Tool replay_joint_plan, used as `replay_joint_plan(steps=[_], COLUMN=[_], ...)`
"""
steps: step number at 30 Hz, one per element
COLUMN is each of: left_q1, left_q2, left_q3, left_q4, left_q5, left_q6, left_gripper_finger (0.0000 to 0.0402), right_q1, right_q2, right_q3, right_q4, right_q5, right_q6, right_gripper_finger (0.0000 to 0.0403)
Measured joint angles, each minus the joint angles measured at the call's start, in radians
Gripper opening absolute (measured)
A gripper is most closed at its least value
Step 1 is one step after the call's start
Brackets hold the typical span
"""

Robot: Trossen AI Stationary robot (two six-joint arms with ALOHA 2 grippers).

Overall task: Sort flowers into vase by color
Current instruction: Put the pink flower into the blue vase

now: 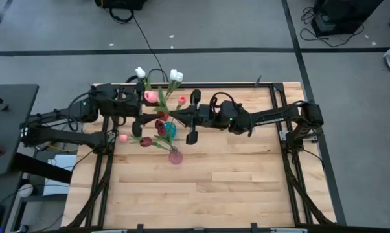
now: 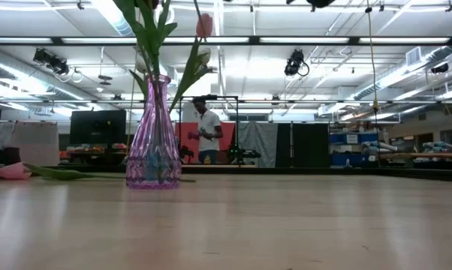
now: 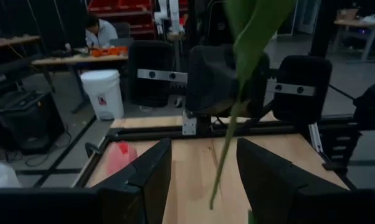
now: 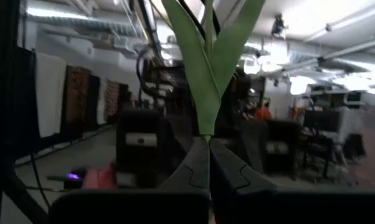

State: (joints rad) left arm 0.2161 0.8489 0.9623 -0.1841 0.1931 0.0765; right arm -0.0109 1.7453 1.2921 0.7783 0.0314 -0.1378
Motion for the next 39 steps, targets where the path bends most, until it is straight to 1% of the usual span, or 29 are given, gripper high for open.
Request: replay_joint_plan(steps=[3,8,18,20,23,27,30,33,34,36,39], left_q1=[0.0,0.0,-0.003,-0.003,-0.003,-0.003,-0.003,-0.002,-0.002,-0.002,0.001], left_q2=[0.014,0.032,0.108,0.118,0.128,0.149,0.155,0.152,0.148,0.137,0.112], left_q3=[0.0,0.0,0.0,0.0,0.0,0.0,0.0,0.0,0.0,-0.001,-0.003], left_q4=[0.044,0.099,0.254,0.282,0.289,0.294,0.293,0.292,0.291,0.281,0.264], left_q5=[0.001,0.029,0.022,0.02,0.018,0.018,0.031,0.057,0.065,0.067,0.071], left_q6=[0.01,0.015,-0.002,-0.002,-0.002,-0.002,0.002,0.003,0.002,0.003,0.003], left_gripper_finger=[0.0187,0.0187,0.0187,0.0182,0.0161,0.0117,0.0073,0.0021,0.0013,0.0012,0.0011], right_q1=[-0.008,-0.022,-0.052,-0.052,-0.052,-0.052,-0.051,-0.049,-0.048,-0.048,-0.048], right_q2=[0.006,0.003,0.003,0.003,0.003,0.003,0.003,0.003,0.003,0.003,0.003], right_q3=[0.039,0.052,0.052,0.052,0.052,0.052,0.052,0.052,0.052,0.052,0.052], right_q4=[-0.008,0.006,0.035,0.037,0.036,0.037,0.033,0.034,0.036,0.036,0.029], right_q5=[-0.038,-0.041,-0.052,-0.052,-0.053,-0.053,-0.058,-0.059,-0.06,-0.068,-0.093], right_q6=[-0.004,-0.019,-0.02,-0.02,-0.02,-0.019,-0.019,-0.014,-0.007,0.013,0.045], right_gripper_finger=[0.0004,0.0004,0.0004,0.0004,0.0004,0.0004,0.0004,0.0006,0.0008,0.0014,0.0036])
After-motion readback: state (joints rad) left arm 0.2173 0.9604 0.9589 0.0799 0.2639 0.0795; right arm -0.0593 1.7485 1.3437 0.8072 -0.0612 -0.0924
